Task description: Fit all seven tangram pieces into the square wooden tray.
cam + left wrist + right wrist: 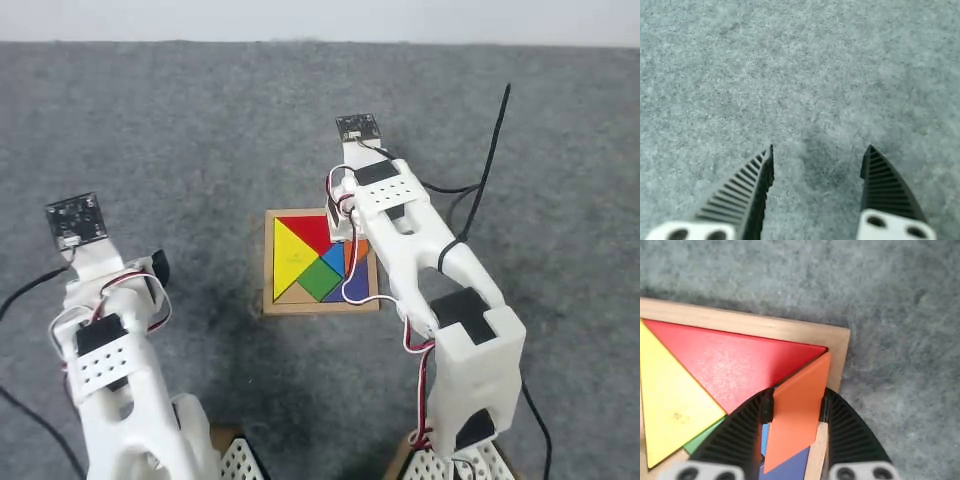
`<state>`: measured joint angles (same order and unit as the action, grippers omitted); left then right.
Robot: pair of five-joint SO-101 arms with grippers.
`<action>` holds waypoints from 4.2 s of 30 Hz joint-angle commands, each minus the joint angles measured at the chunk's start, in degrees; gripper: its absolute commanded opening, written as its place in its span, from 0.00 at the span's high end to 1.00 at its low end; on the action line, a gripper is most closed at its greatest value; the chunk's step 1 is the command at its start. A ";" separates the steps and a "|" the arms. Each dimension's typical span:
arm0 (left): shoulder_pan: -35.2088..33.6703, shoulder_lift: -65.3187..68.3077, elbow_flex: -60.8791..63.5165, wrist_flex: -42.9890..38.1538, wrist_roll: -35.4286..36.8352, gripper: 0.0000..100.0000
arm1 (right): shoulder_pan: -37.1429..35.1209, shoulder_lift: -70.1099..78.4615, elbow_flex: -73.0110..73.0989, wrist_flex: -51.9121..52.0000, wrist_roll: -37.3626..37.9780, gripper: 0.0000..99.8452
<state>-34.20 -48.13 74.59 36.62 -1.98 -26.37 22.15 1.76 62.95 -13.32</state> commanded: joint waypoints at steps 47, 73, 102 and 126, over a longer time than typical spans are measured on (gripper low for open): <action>0.09 -1.41 -0.40 -1.49 -0.62 0.73 | -1.10 -1.36 -1.76 -0.40 -1.58 0.84; 0.00 -1.41 -0.40 -1.49 -0.62 0.73 | -1.80 -9.63 -1.67 2.68 6.51 0.87; 0.00 -1.41 -0.40 -1.41 -0.62 0.73 | 1.98 -0.75 -2.11 -1.63 6.51 0.99; 6.86 -1.49 3.12 -6.86 -1.14 0.77 | 12.09 -61.49 46.77 -16.92 13.80 0.99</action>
<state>-29.36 -48.13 77.93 31.25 -2.15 -17.32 -30.33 44.40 48.18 -0.48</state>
